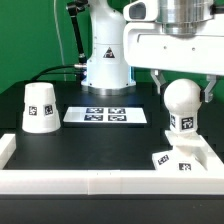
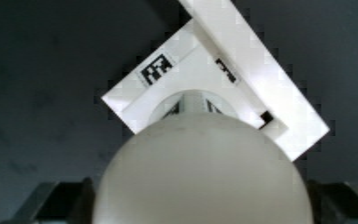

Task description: Assemble lamp

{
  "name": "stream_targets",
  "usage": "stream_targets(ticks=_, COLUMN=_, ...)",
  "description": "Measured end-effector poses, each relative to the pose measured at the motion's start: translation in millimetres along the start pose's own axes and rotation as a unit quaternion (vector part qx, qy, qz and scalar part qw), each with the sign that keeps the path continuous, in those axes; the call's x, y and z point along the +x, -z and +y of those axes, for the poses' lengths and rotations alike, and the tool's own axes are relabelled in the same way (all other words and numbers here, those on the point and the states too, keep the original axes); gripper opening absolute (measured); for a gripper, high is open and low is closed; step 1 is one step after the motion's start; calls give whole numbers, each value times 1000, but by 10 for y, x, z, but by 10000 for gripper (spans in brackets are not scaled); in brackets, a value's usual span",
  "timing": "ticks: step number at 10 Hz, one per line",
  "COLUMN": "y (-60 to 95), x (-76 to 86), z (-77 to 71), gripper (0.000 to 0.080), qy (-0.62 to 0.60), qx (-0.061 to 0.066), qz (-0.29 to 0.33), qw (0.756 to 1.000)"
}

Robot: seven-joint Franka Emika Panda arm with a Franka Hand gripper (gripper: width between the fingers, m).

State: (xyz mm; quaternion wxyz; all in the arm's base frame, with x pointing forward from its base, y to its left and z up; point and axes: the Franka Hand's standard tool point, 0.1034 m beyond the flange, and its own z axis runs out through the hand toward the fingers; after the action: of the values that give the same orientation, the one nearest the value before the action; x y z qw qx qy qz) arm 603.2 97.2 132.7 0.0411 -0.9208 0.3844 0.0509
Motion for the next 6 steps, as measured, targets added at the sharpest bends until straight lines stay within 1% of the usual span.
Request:
stream_targets(ticks=3, y=-8, x=-17, z=-15, gripper=577, qy=-121, qx=7, qz=-11, qw=993)
stream_targets(ticks=6, y=-10, x=-45, z=-49, gripper=577, qy=-217, qx=12, qz=-21, qw=976)
